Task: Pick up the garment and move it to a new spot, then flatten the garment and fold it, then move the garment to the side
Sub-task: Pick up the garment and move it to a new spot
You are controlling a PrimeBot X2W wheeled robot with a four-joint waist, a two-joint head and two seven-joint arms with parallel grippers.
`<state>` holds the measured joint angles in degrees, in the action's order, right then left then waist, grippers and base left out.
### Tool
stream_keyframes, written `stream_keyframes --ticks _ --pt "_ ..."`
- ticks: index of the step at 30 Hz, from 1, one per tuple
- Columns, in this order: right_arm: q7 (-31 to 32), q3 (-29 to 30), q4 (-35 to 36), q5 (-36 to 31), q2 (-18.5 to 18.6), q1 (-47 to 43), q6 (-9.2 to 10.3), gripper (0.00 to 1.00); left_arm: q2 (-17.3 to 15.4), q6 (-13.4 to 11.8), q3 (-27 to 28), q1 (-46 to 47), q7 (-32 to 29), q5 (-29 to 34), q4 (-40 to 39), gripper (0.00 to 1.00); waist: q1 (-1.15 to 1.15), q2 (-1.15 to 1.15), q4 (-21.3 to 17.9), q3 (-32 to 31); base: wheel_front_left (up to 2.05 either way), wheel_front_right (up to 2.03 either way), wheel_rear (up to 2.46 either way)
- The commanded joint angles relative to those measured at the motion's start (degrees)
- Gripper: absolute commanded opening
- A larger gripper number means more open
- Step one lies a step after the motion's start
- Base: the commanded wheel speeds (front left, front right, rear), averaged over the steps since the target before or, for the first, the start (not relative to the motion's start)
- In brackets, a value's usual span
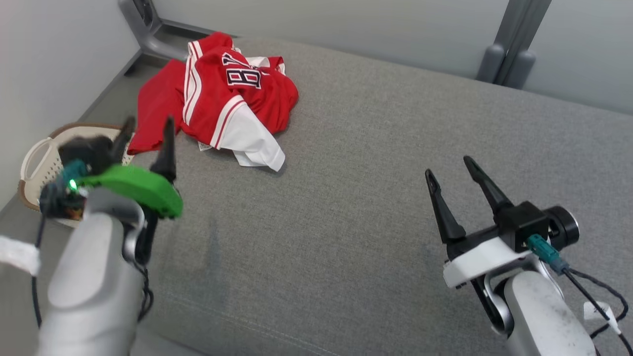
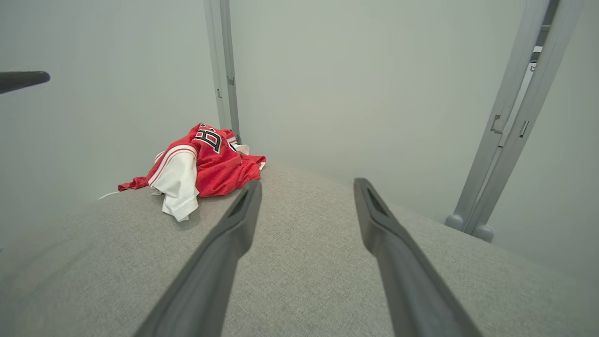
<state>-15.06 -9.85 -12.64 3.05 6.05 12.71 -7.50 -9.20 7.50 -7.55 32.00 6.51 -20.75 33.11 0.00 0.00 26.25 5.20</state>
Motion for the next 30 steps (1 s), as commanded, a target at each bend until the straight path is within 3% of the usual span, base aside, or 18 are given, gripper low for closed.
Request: stream_keyframes --ticks 1,10,21,22,23,24,30 --pt "-0.2 -0.2 0.7 -0.6 0.5 2.6 0.02 1.0 -1.4 -0.1 -1.0 5.2 -1.2 -0.7 1.4 1.0 0.0 0.0 -10.9 17.4 0.0 0.0 0.0" --pt "-0.2 -1.3 1.9 -2.4 0.1 7.7 0.03 1.0 -6.0 -0.1 -0.2 24.7 -4.1 -10.0 15.7 1.0 0.0 0.0 -16.7 27.8 0.0 0.0 0.0" --pt "-0.2 -1.3 2.4 -2.7 -0.3 6.3 0.03 1.0 -9.4 -0.7 -1.0 29.4 -3.8 -12.0 31.2 1.0 0.0 0.0 -18.3 26.9 0.0 0.0 0.0" --pt "-0.2 -1.2 2.4 -2.7 -0.4 6.1 0.03 1.0 -9.7 -1.0 -1.7 29.5 -4.1 -11.3 32.4 0.66 0.0 0.0 -18.2 26.5 0.0 0.0 0.0" --pt "-0.2 -1.1 2.4 -2.6 -0.4 6.0 0.03 1.0 -9.9 -1.3 -2.1 29.7 -3.9 -10.9 33.3 0.24 0.0 0.0 -18.1 26.1 0.0 0.0 0.0" --pt "-0.2 -0.9 2.2 -2.5 -0.5 5.7 0.03 1.0 -10.2 -1.5 -2.8 30.0 -3.4 -10.1 33.9 0.0 0.0 0.0 -17.9 25.5 0.0 0.0 0.0" --pt "-0.2 -0.5 0.8 -1.3 -1.1 3.3 0.03 1.0 -11.2 -1.3 -5.3 30.6 0.3 -7.6 35.3 0.0 0.0 0.0 -16.8 20.1 0.0 0.0 0.0"
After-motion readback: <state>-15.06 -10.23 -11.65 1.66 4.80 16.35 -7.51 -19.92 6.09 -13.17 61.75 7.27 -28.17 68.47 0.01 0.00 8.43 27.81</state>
